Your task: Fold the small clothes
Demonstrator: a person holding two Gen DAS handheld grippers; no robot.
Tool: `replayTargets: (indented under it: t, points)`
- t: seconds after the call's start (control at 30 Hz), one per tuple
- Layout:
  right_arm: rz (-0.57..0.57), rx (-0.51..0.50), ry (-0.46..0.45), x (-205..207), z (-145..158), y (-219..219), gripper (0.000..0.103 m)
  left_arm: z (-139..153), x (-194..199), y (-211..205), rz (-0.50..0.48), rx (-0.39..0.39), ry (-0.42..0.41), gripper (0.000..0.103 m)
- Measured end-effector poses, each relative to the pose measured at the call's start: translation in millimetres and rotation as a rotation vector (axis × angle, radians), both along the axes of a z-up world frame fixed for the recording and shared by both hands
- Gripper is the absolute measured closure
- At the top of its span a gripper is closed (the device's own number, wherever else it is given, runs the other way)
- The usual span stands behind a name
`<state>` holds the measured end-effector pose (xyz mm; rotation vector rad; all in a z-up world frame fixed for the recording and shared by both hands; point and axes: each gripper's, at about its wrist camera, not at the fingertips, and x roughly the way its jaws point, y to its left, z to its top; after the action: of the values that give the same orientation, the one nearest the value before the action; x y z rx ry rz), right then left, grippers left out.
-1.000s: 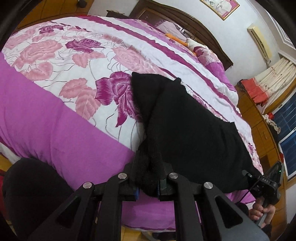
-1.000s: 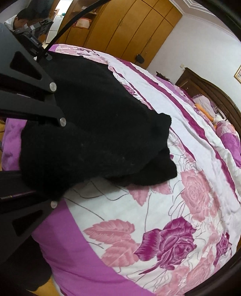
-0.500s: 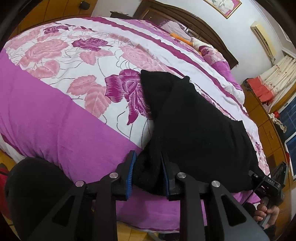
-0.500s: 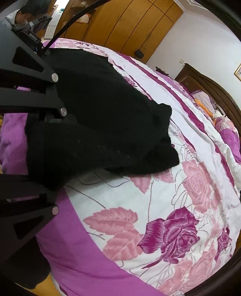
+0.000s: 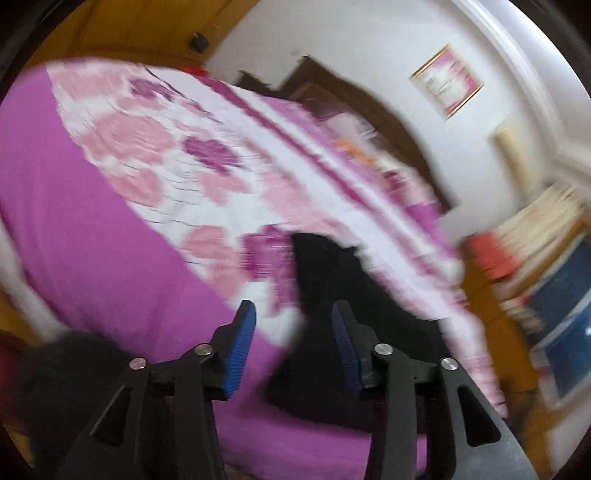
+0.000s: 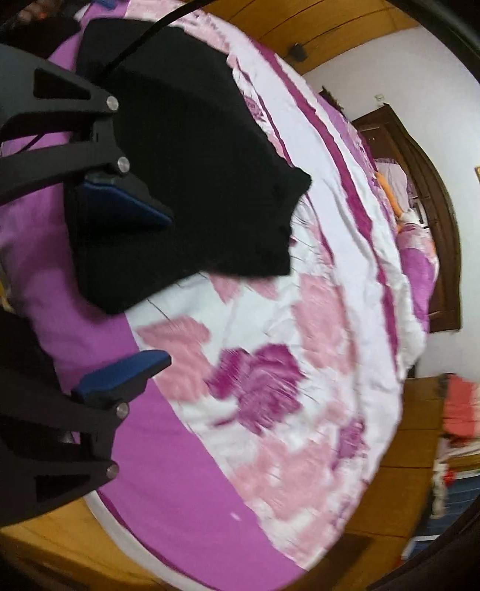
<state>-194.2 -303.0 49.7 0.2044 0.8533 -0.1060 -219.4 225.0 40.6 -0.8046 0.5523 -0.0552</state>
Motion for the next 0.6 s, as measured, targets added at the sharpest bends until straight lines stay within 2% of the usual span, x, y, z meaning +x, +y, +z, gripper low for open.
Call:
replayTargets:
  t: [0.07, 0.1, 0.13, 0.23, 0.33, 0.43, 0.53, 0.6]
  points:
    - [0.001, 0.008, -0.012, -2.4, 4.0, -0.2, 0.029, -1.0, -0.8, 1.8, -0.052, -0.085, -0.052, 0.067]
    - [-0.001, 0.012, -0.016, -2.7, 5.3, -0.4, 0.029, 0.2, -1.3, 0.9, -0.074, -0.1, -0.076, 0.067]
    - [-0.003, 0.014, -0.02, -2.2, 7.1, 1.3, 0.029, 2.8, -1.2, -2.1, -0.093, -0.099, -0.094, 0.066]
    - [0.012, 0.004, -0.054, 0.8, 14.4, 13.4, 0.029, 18.3, 9.3, -19.6, -0.175, -0.021, -0.12, 0.065]
    - [0.128, -0.005, -0.091, 15.6, 23.6, 46.8, 0.029, 36.2, 34.3, -50.1, -0.188, 0.214, -0.069, 0.065]
    - [0.237, -0.031, -0.095, 34.9, 27.2, 79.5, 0.031, 36.3, 63.0, -75.0, -0.228, 0.348, -0.036, 0.065]
    - [0.321, -0.036, -0.08, 58.1, 24.3, 105.0, 0.037, 17.2, 96.3, -80.0, -0.303, 0.36, 0.083, 0.065]
    - [0.361, -0.014, -0.042, 76.8, 14.3, 111.4, 0.039, -4.0, 113.7, -67.7, -0.3, 0.301, 0.219, 0.07]
